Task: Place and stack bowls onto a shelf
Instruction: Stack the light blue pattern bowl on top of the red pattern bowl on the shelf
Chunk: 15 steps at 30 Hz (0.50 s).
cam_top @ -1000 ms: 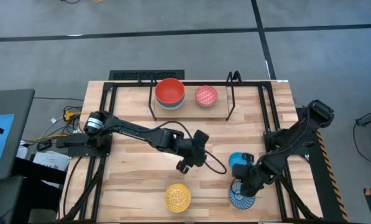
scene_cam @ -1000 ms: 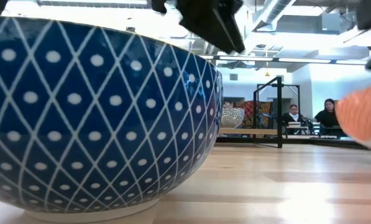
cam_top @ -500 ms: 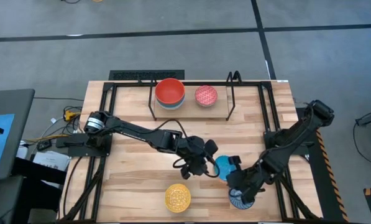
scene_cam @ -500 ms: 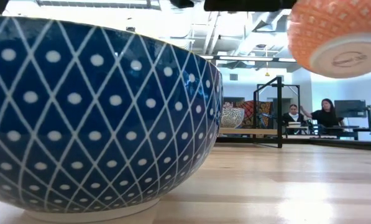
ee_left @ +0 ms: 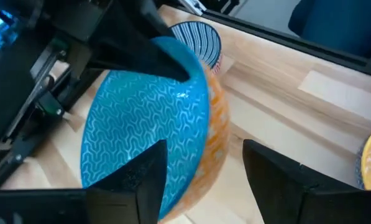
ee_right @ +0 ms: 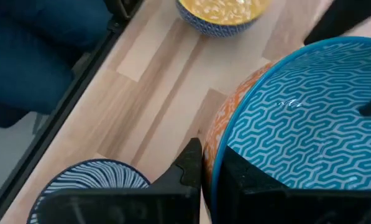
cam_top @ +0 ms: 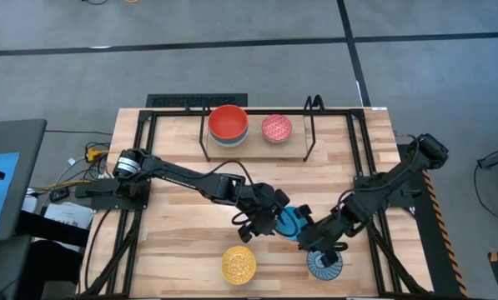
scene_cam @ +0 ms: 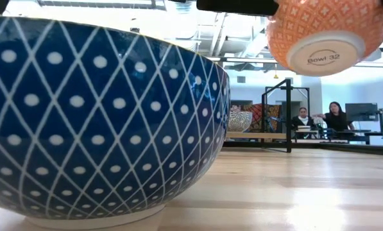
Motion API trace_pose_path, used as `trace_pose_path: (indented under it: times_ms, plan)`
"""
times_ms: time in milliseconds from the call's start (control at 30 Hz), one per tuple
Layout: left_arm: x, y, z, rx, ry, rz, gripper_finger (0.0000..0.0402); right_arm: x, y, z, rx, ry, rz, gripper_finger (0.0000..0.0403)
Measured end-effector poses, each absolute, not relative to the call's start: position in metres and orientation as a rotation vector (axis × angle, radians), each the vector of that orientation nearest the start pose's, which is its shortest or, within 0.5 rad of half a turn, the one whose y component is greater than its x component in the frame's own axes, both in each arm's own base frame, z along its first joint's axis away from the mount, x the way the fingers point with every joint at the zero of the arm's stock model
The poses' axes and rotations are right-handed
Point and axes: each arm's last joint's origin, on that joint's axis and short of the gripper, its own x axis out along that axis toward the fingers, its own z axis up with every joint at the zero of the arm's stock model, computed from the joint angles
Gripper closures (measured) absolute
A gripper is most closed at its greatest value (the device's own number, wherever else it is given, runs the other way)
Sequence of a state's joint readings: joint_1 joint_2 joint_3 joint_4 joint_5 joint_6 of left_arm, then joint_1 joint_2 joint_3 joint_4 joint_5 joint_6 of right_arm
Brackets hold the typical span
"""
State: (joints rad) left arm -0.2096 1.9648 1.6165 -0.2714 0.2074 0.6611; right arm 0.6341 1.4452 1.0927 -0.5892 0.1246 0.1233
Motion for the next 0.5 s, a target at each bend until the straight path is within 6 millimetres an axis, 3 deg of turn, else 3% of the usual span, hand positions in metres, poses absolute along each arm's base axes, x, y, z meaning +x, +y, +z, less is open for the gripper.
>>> trace_pose_path:
  times_ms: [167, 500]
  plan:
    - [0.4388, -0.1004, 0.2643, 0.573, 0.472, -0.612, 0.0236, 0.2428, 0.1665, 0.259, -0.304, 0.899, 0.457, 0.0363]
    - [0.4374, -0.1019, 0.2642, 0.557, 0.477, -0.653, 0.0364, 0.2444, 0.1645, 0.2583, -0.491, 0.856, 0.579, 0.0363]
